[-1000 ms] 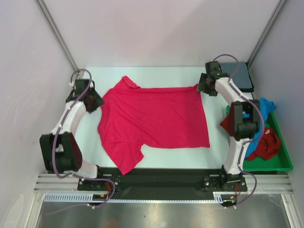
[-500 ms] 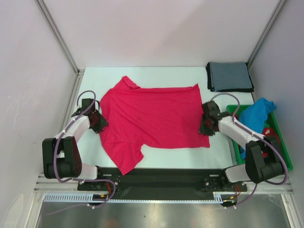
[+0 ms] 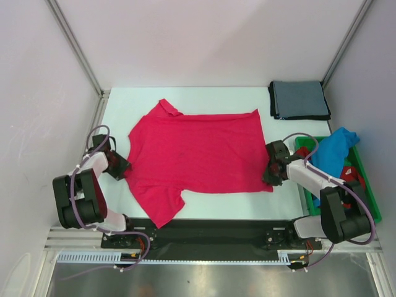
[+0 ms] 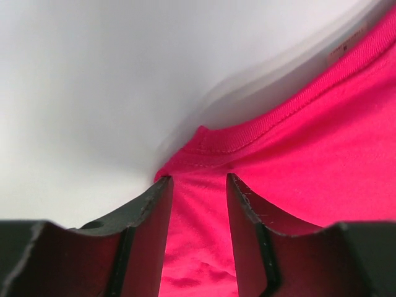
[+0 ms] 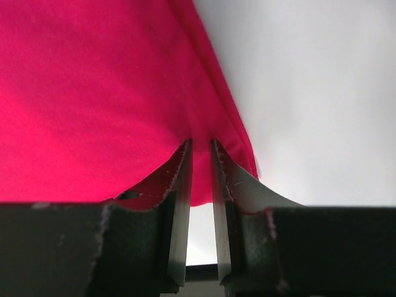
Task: Fold and stack the t-shirts
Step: Flatten the tshirt out
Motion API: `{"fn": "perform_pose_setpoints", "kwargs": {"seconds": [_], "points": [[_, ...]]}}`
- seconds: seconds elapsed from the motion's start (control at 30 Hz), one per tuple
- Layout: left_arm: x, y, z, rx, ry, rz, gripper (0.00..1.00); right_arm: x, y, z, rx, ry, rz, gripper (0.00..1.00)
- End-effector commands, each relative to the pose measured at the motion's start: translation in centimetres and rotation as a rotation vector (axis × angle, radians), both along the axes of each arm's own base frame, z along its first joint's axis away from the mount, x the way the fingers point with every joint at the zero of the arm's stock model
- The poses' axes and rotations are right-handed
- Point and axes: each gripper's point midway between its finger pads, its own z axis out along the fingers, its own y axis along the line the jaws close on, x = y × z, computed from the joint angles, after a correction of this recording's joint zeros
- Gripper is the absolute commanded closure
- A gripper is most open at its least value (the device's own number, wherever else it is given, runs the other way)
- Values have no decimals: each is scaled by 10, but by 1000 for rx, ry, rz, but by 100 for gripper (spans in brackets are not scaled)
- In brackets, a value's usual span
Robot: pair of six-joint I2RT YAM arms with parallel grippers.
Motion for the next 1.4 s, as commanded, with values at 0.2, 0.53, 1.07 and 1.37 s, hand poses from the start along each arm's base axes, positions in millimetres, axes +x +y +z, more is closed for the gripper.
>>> {"fn": "perform_pose_setpoints", "kwargs": {"seconds": [0.2, 0.53, 1.07, 1.37], "points": [[-17, 23, 33, 132, -48, 18, 45, -6, -30, 14, -122, -42, -50, 75], [-13, -20, 75, 113, -192, -113, 42, 8, 130, 120, 162, -411, 537, 45], [-29, -41, 53, 64, -149, -155, 43, -89, 348, 57, 556, -268, 1002, 46], [-24, -39, 50, 63, -133, -142, 43, -90, 364, 32, 547, -216, 1010, 55]]}}
